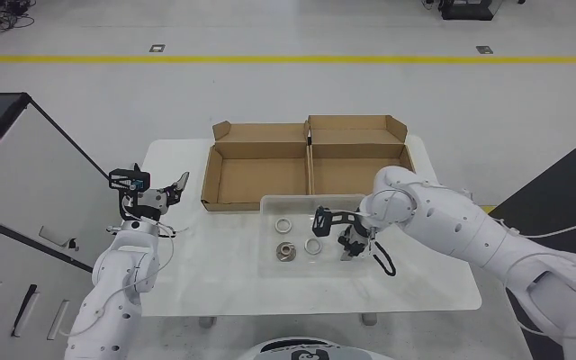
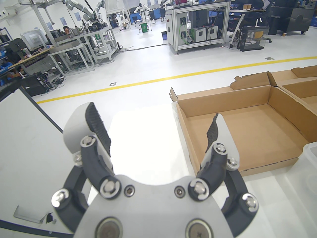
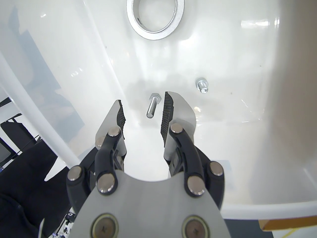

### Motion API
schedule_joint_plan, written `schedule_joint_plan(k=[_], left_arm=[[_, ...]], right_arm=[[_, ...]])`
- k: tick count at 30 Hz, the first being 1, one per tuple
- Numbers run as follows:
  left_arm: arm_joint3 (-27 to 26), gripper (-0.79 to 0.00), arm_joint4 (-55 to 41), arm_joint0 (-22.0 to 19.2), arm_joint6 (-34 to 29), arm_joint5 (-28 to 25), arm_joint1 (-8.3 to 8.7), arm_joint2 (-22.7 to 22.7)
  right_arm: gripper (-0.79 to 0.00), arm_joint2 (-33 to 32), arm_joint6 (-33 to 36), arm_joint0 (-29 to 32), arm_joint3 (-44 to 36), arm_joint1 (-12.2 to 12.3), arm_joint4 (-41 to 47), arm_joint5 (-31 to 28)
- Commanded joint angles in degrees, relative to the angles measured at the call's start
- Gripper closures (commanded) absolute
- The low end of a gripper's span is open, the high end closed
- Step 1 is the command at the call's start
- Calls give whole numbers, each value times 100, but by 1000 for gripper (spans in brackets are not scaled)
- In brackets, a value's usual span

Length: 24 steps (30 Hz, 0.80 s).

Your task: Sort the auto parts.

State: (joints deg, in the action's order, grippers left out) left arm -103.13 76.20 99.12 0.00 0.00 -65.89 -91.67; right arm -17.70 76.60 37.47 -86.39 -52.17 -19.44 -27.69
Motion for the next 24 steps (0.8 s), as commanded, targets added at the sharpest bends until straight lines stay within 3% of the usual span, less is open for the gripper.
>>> schedule_joint_plan(k=[1, 7, 14, 16, 19, 21, 24], left_arm=[[0, -785, 0, 0, 0, 0, 0, 0], [0, -785, 0, 0, 0, 0, 0, 0], [0, -785, 0, 0, 0, 0, 0, 0], [0, -785, 0, 0, 0, 0, 0, 0], [0, -785, 0, 0, 0, 0, 0, 0], [0, -785, 0, 0, 0, 0, 0, 0], [0, -785, 0, 0, 0, 0, 0, 0]], right_arm=[[-345, 21, -7, -14, 26, -4, 8, -7], [-311, 87, -16, -51, 78, -19, 40, -16], [-197, 131, -3, -89, 111, -34, -1, -3], [-123, 142, -1, -95, 126, -38, -16, 0], [-95, 152, 13, -111, 141, -46, -36, 13], [0, 147, 25, -123, 144, -52, -69, 25], [0, 124, 30, -124, 146, -56, -77, 30]])
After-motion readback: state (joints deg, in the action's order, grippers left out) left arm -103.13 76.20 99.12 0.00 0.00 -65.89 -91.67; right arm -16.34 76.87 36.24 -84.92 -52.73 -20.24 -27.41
